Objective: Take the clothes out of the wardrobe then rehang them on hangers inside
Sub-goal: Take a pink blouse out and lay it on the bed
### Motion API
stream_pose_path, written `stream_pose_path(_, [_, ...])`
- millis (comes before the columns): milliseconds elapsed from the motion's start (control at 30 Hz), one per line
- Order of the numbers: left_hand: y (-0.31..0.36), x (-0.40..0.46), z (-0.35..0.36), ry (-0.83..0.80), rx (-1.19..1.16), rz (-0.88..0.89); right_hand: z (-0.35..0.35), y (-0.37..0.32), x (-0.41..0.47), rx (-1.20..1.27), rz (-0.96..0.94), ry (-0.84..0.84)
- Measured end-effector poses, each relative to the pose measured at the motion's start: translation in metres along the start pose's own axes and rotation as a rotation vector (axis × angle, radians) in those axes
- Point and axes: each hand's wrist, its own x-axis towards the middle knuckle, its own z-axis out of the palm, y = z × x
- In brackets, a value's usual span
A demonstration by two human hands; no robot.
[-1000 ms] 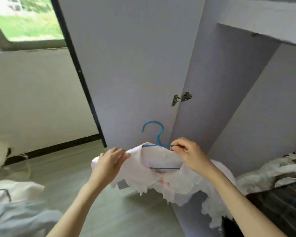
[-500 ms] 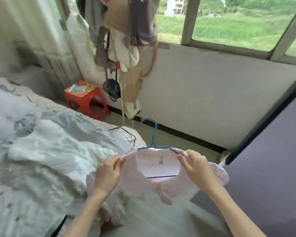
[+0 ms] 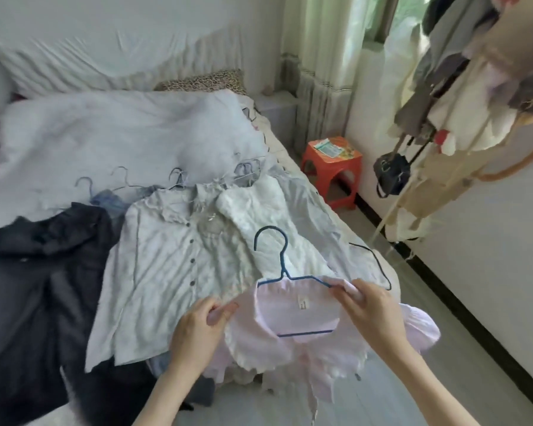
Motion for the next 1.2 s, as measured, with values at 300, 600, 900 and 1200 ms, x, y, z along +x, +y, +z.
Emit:
stream_pose_path(300, [-0.017, 0.046, -0.113, 0.504, 0.272, 0.081, 0.053, -0.11, 0.096, 0.113, -0.241, -0.037])
stream_pose_path(600, [-0.108, 0.201, -0.186, 0.526, 0.229, 0.076, 0.163, -0.222, 0.228, 0.062, -0.293, -0.014])
stream_pose_path(900, [-0.237, 0.318, -0.144, 0.035, 0.263, -0.118, 0.313, -0.216, 0.303, -0.048, -0.325, -0.235])
stream_pose_path(1200, [-0.307, 0.425, -0.093, -0.17, 0.393, -0.154, 0.429, -0.175, 0.396, -0.187, -0.296, -0.435])
